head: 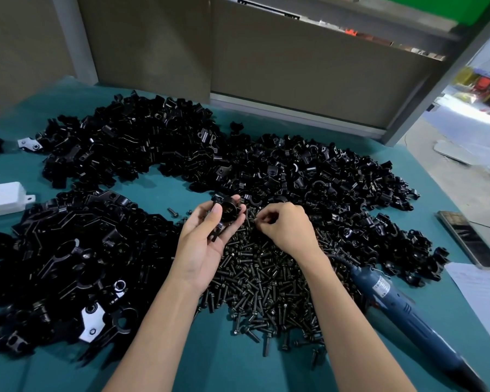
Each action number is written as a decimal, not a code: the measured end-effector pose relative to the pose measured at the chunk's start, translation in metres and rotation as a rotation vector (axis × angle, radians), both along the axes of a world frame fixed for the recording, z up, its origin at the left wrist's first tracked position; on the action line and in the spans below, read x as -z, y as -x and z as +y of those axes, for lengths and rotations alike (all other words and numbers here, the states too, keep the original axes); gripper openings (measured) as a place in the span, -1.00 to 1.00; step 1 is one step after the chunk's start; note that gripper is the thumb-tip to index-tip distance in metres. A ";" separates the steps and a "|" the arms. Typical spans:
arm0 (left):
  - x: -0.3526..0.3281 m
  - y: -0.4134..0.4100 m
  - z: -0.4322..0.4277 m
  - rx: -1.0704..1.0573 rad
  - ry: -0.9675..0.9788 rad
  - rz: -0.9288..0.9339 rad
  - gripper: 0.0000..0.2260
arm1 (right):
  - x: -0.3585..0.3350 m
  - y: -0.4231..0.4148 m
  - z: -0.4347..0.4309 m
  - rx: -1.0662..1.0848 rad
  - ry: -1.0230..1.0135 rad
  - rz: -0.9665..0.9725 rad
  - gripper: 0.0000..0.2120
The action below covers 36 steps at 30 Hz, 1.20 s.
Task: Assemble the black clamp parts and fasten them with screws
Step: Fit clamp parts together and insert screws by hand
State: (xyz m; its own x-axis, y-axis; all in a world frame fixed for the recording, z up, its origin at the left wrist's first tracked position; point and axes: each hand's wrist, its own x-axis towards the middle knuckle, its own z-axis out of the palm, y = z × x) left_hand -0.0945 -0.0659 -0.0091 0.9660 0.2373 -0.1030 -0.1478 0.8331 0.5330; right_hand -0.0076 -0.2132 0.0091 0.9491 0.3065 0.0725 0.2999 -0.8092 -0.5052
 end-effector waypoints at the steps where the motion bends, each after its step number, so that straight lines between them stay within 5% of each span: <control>1: 0.000 0.000 0.000 0.000 0.001 -0.003 -0.73 | 0.000 0.000 0.000 -0.004 0.000 0.003 -0.95; 11: 0.001 -0.001 -0.001 0.012 -0.073 0.008 -0.79 | -0.028 0.020 0.006 -0.113 -0.629 -0.174 -0.86; 24: 0.002 0.002 -0.005 0.039 -0.241 -0.019 -0.80 | -0.039 0.032 0.017 -0.299 -0.532 -0.204 -0.84; 36: 0.001 0.004 -0.006 0.031 -0.417 -0.015 -0.86 | -0.033 0.036 0.018 -0.230 -0.503 -0.242 -0.85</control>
